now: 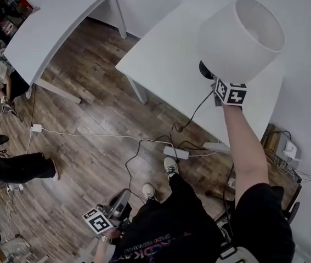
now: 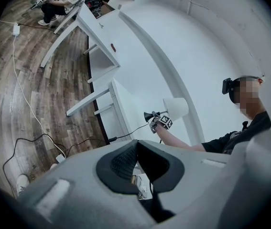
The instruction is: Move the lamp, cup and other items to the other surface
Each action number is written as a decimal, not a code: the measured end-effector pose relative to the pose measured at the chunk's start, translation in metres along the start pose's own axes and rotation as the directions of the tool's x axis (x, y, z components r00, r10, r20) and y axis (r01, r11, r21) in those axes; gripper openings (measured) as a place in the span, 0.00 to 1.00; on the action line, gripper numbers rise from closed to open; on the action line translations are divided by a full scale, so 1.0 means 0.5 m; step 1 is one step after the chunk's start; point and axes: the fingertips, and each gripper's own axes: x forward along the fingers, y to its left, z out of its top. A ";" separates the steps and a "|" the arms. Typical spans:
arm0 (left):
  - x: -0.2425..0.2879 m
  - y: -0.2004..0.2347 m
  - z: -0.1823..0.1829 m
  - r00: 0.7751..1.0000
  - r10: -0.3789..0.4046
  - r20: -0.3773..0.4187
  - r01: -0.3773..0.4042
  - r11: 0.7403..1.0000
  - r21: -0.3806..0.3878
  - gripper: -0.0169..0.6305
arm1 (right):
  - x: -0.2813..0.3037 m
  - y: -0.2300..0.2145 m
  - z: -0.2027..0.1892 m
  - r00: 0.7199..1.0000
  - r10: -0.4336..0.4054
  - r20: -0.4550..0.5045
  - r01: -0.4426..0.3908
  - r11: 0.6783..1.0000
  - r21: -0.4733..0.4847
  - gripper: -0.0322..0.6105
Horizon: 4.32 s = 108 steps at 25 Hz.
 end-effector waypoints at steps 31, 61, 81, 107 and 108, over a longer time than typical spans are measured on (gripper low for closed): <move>-0.035 -0.108 -0.013 0.930 -0.294 -0.222 0.321 0.942 0.095 0.02 | -0.596 -0.030 0.088 0.968 -0.239 0.080 0.237 0.971 0.041 0.31; 0.019 -0.240 -0.295 0.646 -0.404 -0.647 0.548 0.836 0.025 0.02 | -1.326 -0.188 -0.110 0.721 -0.693 -0.010 0.685 0.709 0.167 0.31; 0.113 -0.412 -0.748 0.508 -0.345 -0.790 0.547 0.837 -0.013 0.02 | -1.744 -0.476 -0.308 0.632 -0.774 -0.025 0.755 0.608 0.246 0.31; 0.155 -0.350 -1.018 0.309 0.082 -0.948 0.423 0.880 0.214 0.02 | -2.038 -0.723 -0.806 0.357 -0.920 -0.162 0.872 0.266 0.411 0.30; 0.155 -0.342 -1.024 0.299 0.101 -0.949 0.417 0.880 0.225 0.02 | -2.045 -0.722 -0.832 0.352 -0.920 -0.173 0.875 0.257 0.411 0.30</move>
